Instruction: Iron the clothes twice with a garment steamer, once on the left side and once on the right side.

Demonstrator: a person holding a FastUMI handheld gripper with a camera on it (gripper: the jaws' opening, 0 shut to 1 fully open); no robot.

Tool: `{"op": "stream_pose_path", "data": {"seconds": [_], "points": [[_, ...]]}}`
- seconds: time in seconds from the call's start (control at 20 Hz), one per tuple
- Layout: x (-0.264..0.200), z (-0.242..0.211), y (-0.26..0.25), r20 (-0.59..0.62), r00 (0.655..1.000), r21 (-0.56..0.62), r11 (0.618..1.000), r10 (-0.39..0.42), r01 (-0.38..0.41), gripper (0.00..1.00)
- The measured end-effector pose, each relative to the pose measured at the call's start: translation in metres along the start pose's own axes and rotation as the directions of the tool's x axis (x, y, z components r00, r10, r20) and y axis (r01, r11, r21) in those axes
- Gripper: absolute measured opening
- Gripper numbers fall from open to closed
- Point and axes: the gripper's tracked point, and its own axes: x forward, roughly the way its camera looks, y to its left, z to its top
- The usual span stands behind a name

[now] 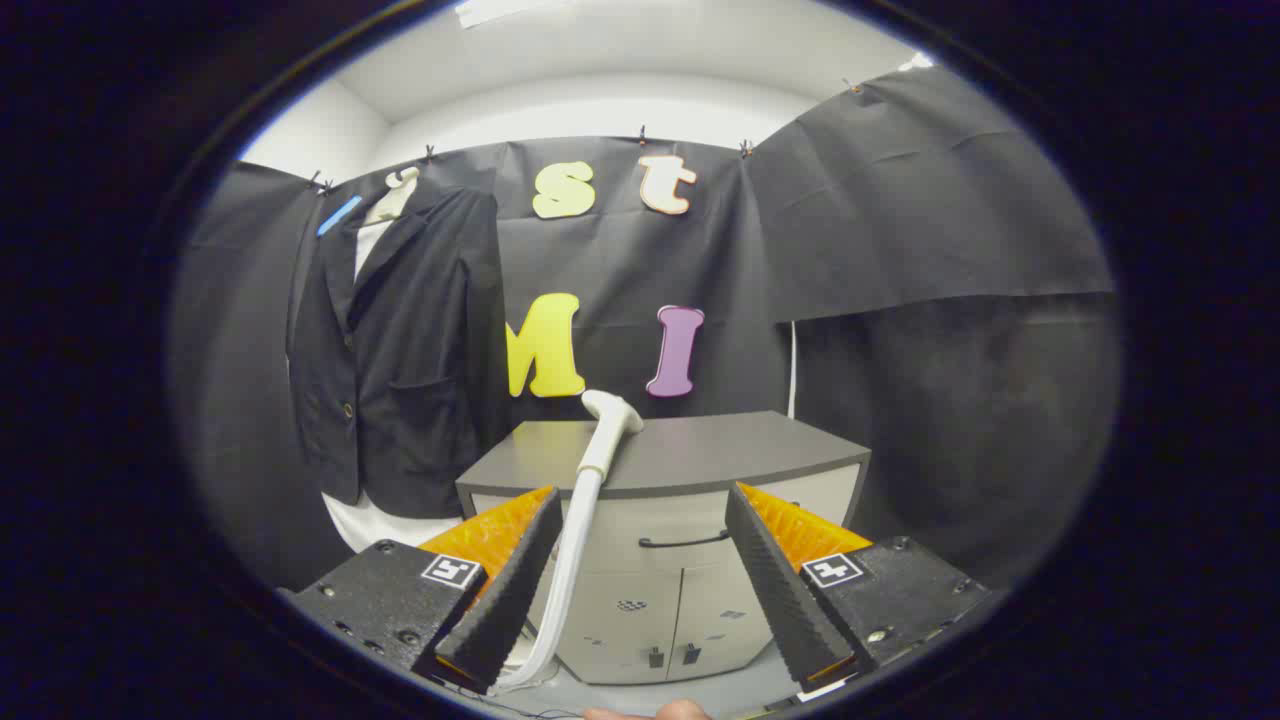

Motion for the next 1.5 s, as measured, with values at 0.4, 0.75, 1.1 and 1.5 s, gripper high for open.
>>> {"op": "stream_pose_path", "data": {"seconds": [0.4,0.75,1.1,1.5], "points": [[0.001,-0.017,-0.010,0.005,1.000,-0.007,1.000,-0.014,0.014,1.00],[0.005,-0.021,-0.020,0.002,0.998,0.016,0.998,-0.058,0.058,1.00],[0.001,-0.010,-0.003,0.002,0.998,0.003,0.998,-0.067,0.067,1.00],[0.009,0.013,0.021,-0.055,0.995,0.029,0.996,-0.081,0.083,1.00]]}}
